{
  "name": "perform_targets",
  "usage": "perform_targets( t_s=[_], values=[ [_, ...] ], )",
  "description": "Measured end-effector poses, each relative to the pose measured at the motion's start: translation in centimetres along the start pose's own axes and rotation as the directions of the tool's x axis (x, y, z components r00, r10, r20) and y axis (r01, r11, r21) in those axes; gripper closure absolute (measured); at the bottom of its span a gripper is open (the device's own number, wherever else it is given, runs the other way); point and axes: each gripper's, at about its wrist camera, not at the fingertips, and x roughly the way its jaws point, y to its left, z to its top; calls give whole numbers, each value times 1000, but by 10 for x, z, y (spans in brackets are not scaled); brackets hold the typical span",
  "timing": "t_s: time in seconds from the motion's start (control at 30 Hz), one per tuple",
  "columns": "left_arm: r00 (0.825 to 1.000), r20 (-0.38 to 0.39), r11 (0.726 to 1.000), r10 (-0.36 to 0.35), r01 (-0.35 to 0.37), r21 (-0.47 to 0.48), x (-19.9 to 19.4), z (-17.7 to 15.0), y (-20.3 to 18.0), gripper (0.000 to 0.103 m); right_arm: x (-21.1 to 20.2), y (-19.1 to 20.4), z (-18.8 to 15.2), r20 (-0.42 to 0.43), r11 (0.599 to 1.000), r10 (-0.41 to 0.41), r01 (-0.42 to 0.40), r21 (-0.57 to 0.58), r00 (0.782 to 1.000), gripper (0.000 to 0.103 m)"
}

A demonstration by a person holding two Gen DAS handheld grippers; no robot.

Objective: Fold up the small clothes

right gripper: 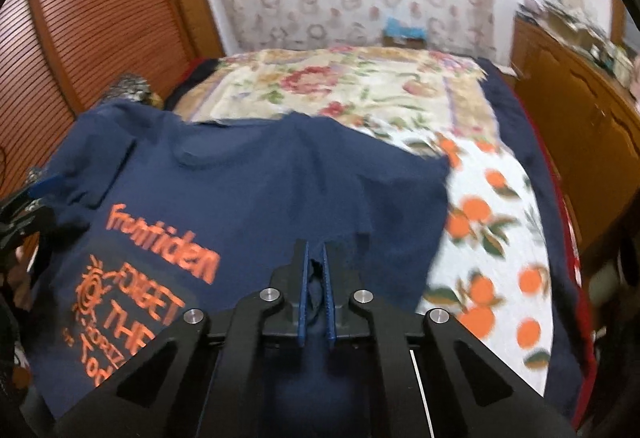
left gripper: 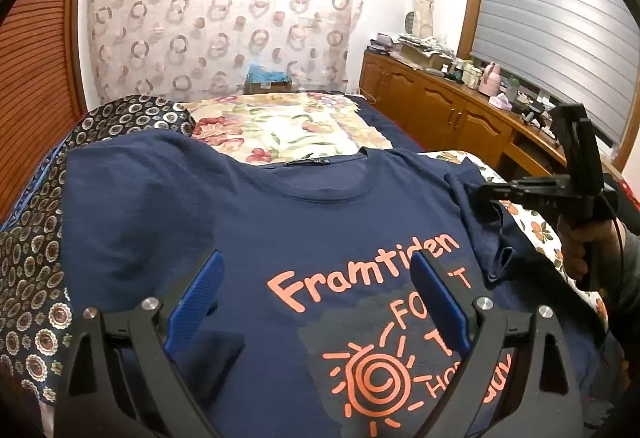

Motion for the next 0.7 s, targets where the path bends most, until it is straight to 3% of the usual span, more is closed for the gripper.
perform_targets(
  t_s=[0.3,0.37,0.4,0.57,0.7],
  values=[
    [1000,-29,1000,-8,8,-5,-4,-5,5,8,17,49,52,71,988,128,-121,-98,989,97],
    [999,-34,1000,-22,22,-15,-6,-6,7,8,19,54,58,78,990,97,-88,-111,992,76],
    [999,-35,1000,-25,24,-18,-7,-7,8,8,20,54,59,69,992,82,-75,-105,994,74],
    [999,-24,999,-31,30,-30,-13,-5,9,8,10,44,39,42,995,40,-36,-89,998,73],
    [1000,-22,999,-17,17,-33,-13,-2,10,8,2,26,4,-13,999,-3,2,-55,1000,73]
  ],
)
